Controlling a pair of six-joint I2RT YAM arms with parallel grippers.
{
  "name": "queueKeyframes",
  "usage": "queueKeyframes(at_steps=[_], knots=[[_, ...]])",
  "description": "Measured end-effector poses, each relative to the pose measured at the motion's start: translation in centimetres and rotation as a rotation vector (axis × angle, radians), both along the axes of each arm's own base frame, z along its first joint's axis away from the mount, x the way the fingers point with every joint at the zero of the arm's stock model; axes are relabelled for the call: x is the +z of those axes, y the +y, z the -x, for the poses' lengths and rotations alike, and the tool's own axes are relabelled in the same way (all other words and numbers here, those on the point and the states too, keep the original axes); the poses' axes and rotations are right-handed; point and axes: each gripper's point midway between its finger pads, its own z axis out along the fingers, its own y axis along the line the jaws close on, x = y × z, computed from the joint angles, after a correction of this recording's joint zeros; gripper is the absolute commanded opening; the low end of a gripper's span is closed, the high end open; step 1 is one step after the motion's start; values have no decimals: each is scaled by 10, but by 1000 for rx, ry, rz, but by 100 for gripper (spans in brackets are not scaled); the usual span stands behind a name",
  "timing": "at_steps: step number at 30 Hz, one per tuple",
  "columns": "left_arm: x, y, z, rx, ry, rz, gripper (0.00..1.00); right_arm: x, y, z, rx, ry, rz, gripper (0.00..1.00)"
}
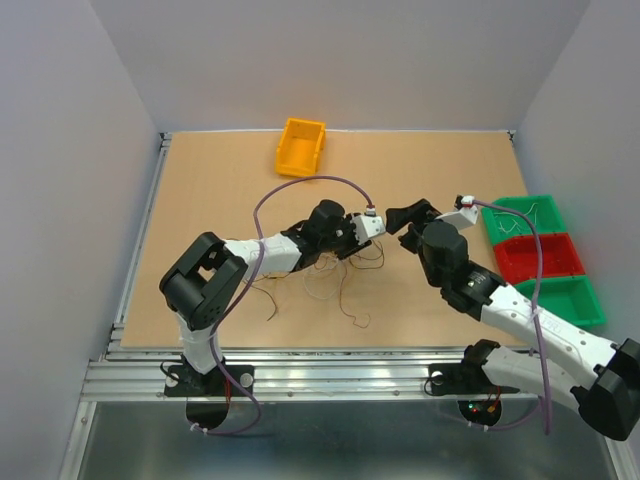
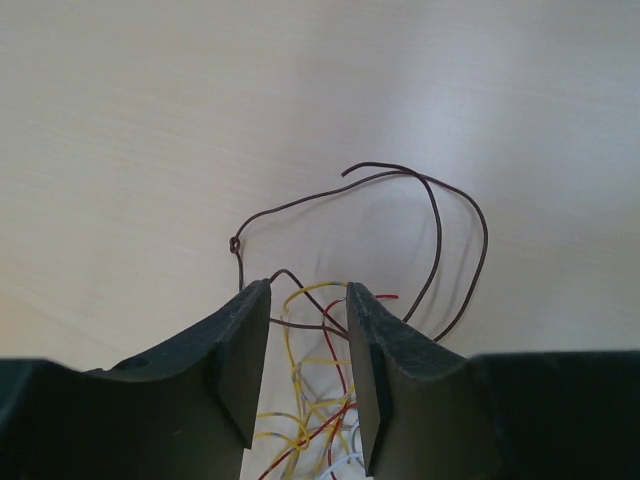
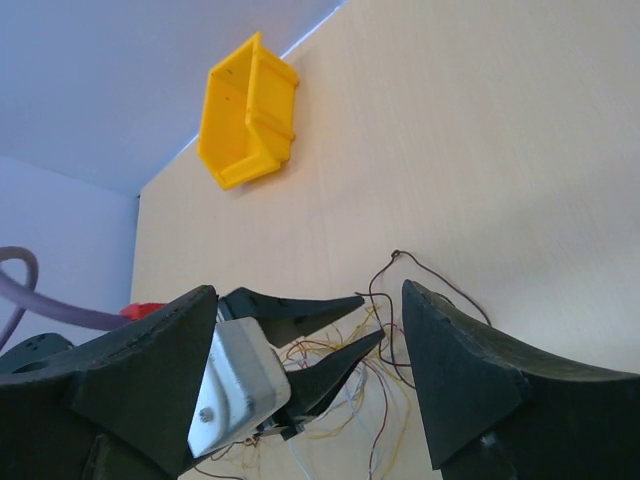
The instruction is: Untangle the cables
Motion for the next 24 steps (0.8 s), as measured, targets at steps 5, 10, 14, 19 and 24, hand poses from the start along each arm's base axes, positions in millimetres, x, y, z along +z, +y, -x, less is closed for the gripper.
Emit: queueKeyframes(at_steps=[5, 10, 14, 19, 24], knots=[[-19, -2, -5, 18, 22, -62, 0, 4, -4, 0, -11, -12, 2, 80], [-17, 6, -16, 87, 14, -65, 0, 4, -7, -1, -28, -15, 17, 80], [15, 32, -31, 181, 16, 25, 0, -25, 2, -9, -19, 49, 72, 81], [100, 81, -66, 345, -82, 231, 0, -98, 19, -16, 42, 222, 226, 83], [146, 94, -57, 367, -165, 362, 0, -132, 37, -26, 98, 308, 310, 83]])
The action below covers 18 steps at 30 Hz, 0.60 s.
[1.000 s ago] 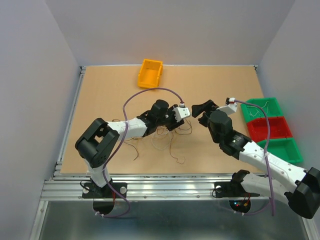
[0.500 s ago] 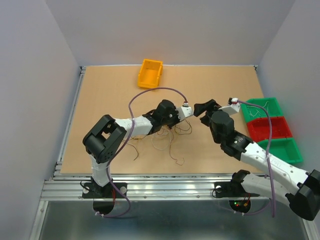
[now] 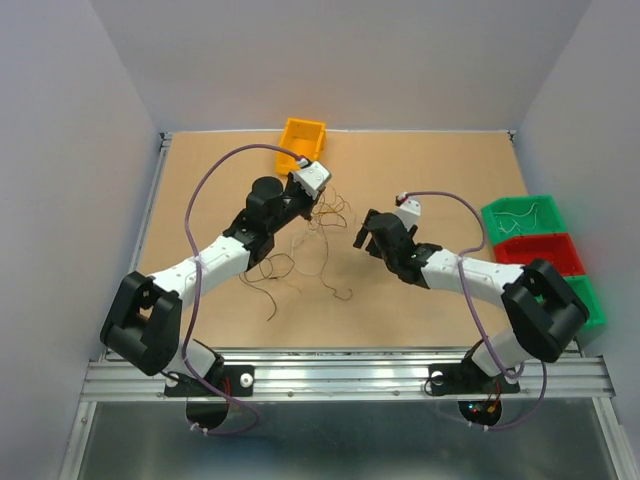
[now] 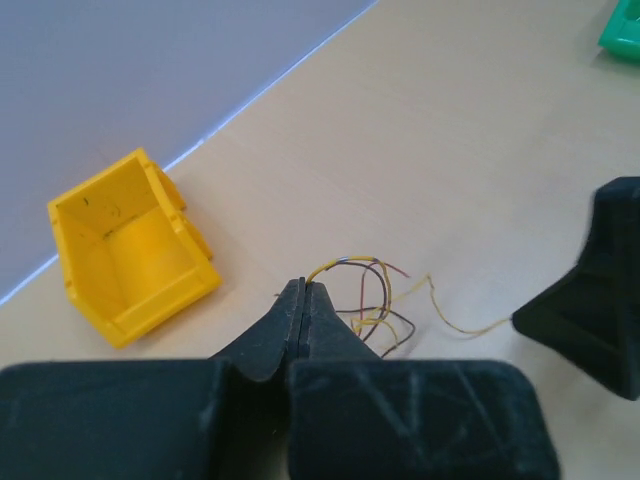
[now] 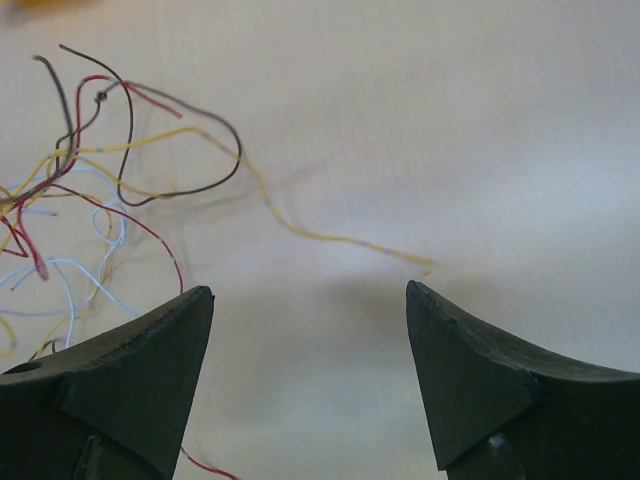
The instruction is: Untangle the cables
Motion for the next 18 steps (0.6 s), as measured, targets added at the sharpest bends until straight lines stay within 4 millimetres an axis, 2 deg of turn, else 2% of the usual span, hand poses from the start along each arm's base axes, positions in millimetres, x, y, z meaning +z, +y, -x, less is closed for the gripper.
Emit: queueKeyframes(at_steps=[3, 7, 15, 18], knots=[[2, -3, 6, -21, 0, 16, 0, -7, 18, -10, 55, 27, 18, 84], [-4, -5, 10, -34, 18, 17, 0, -9, 30, -11, 130, 36, 34, 85], [-4, -8, 12, -54, 23, 25, 0, 17, 45, -13, 221, -59, -20, 84], [-3, -10, 13, -63, 25, 27, 0, 27, 45, -13, 223, -103, -48, 79]])
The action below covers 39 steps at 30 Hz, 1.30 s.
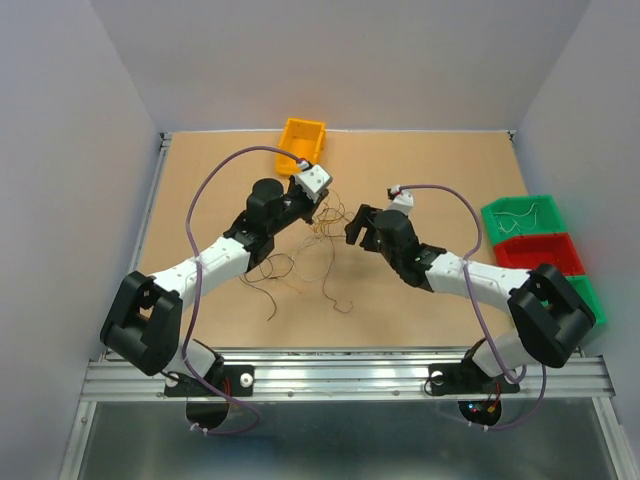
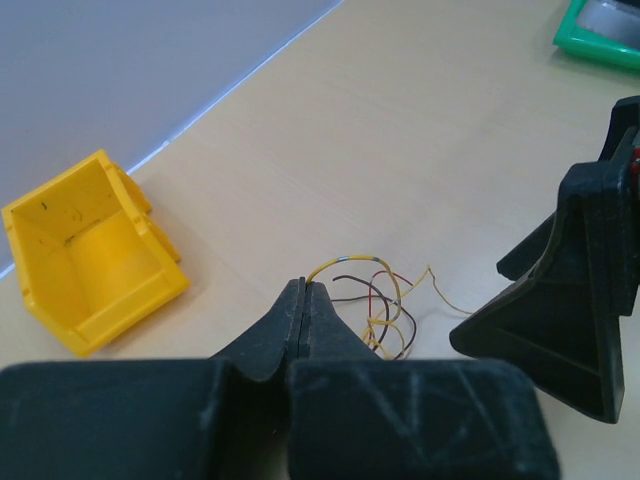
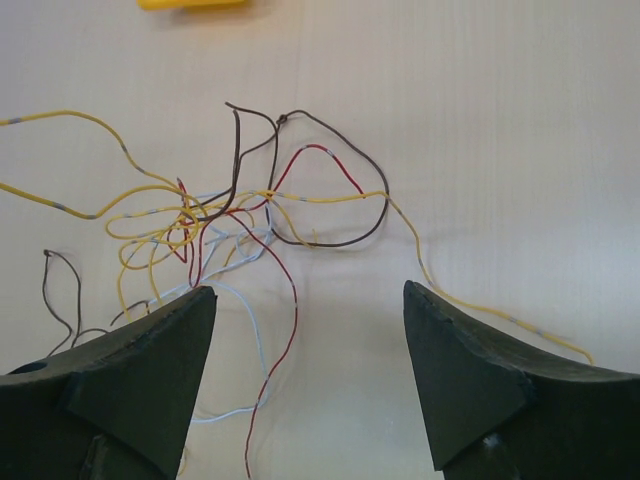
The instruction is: Untangle the cables
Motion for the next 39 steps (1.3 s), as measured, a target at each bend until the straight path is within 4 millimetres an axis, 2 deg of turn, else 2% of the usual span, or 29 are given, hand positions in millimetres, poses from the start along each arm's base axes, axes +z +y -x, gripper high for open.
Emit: queueKeyframes(at_steps=[5, 12, 15, 19, 23, 31, 39], knots=[[0, -2, 2, -12, 2, 2, 0, 11, -8, 1, -33, -55, -34, 75], [0, -4, 4, -32, 6, 6, 0, 25, -2, -7, -30, -118, -75, 73], [0, -6, 6, -43, 6, 7, 0, 18, 1, -10, -27, -114, -70, 72], [0, -8, 8, -60, 7, 9, 0, -3, 4, -11, -15, -77, -45, 70], [0, -9, 9, -74, 8, 10, 0, -9, 5, -14, -6, -67, -48, 69], [-3, -12, 18, -109, 23, 16, 0, 8, 9, -23, -5, -122, -110, 68], [13, -13, 26, -138, 4, 46, 0, 19, 13, -28, 12, -155, -154, 67]])
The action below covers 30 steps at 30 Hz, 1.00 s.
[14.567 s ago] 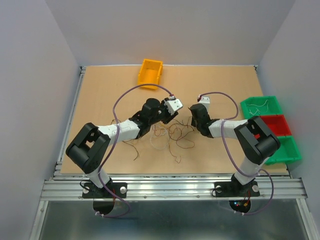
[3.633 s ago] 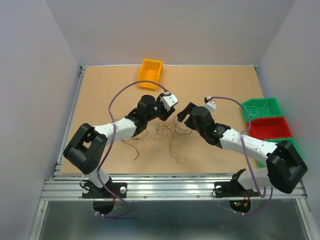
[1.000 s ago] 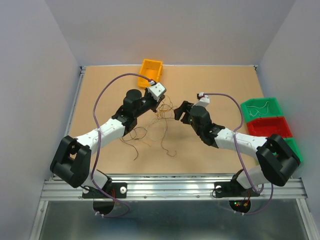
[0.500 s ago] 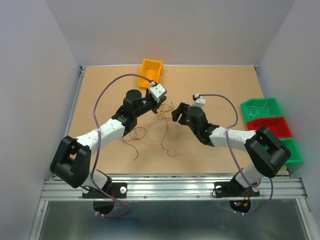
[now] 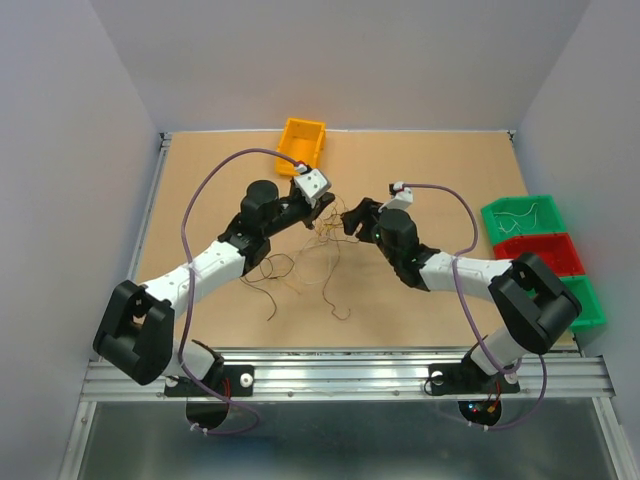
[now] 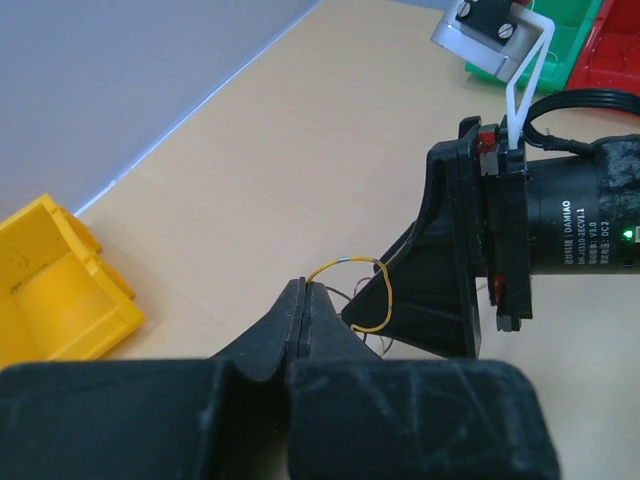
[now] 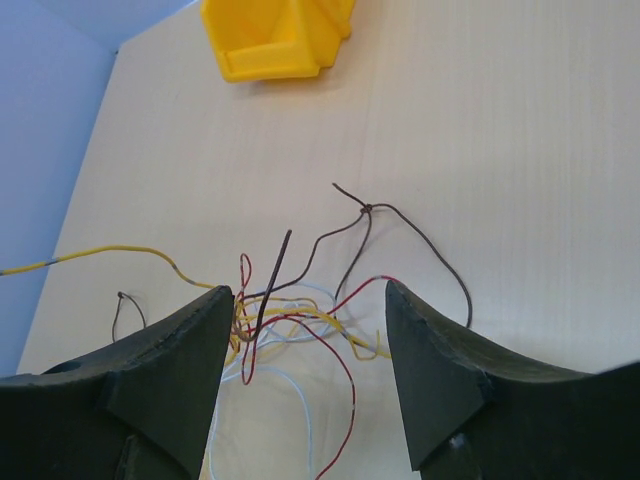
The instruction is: Untangle the cables
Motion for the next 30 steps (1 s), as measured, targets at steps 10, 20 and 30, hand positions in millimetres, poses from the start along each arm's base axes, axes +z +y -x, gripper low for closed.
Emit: queueKeyframes(at_steps=[10, 20, 30], knots=[[6, -2, 6, -25, 3, 18, 0, -4, 11, -2, 76, 8, -45, 1], [-16, 5, -22, 100, 49, -25, 0, 60, -21, 15, 18, -110, -111, 0], [-155, 11, -115, 289, 401, -279, 0, 261, -161, 108, -305, -563, -385, 0]])
